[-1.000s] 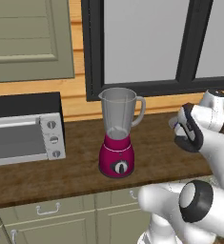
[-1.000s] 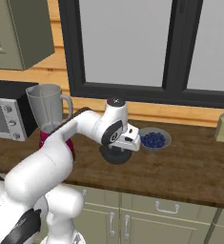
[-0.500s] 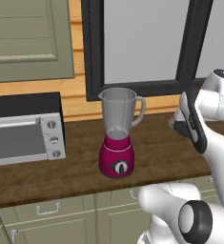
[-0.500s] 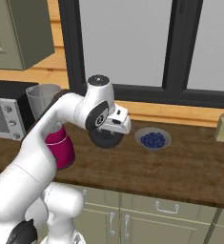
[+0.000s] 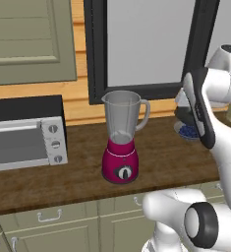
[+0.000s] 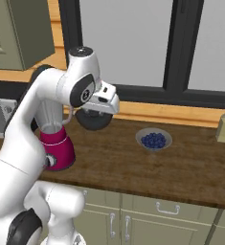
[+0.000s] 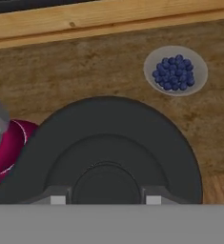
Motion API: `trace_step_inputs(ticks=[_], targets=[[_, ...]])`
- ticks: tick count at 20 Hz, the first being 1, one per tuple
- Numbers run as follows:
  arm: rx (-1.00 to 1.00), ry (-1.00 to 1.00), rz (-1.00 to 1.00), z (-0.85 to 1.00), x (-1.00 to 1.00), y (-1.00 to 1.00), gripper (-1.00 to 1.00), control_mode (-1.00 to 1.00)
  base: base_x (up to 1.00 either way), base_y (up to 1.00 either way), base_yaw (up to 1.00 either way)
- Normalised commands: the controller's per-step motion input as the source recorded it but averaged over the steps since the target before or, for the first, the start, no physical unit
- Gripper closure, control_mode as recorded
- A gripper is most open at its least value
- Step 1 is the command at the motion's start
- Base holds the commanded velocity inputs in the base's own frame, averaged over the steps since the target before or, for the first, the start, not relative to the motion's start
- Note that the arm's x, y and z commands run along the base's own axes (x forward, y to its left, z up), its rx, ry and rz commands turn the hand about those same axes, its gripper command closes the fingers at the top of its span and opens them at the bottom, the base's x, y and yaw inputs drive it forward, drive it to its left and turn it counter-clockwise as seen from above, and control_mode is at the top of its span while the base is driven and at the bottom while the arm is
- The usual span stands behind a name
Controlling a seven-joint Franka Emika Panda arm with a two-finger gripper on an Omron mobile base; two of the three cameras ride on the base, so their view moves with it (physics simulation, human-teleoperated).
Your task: Close the lid blender by securely placing the lid on top.
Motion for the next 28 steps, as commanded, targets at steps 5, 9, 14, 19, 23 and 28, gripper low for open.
trace_step_inputs(ticks=[5, 9, 14, 19, 23, 28], targets=[[0.08, 0.0, 0.0, 0.75, -0.06, 0.36, 1.0, -1.0, 0.0, 0.0, 0.0], [0.05, 0.0, 0.0, 0.56, -0.01, 0.45, 1.0, -1.0, 0.0, 0.0, 0.0], [0.01, 0.0, 0.0, 0.3, 0.0, 0.56, 1.0, -1.0, 0.0, 0.0, 0.0], [0.0, 0.01, 0.0, 0.1, 0.0, 0.59, 1.0, -1.0, 0.0, 0.0, 0.0], [0.0, 0.04, 0.0, 0.04, 0.01, 0.63, 1.0, -1.0, 0.0, 0.0, 0.0], [0.0, 0.07, 0.0, 0.02, 0.06, 0.61, 1.0, -1.0, 0.0, 0.0, 0.0]])
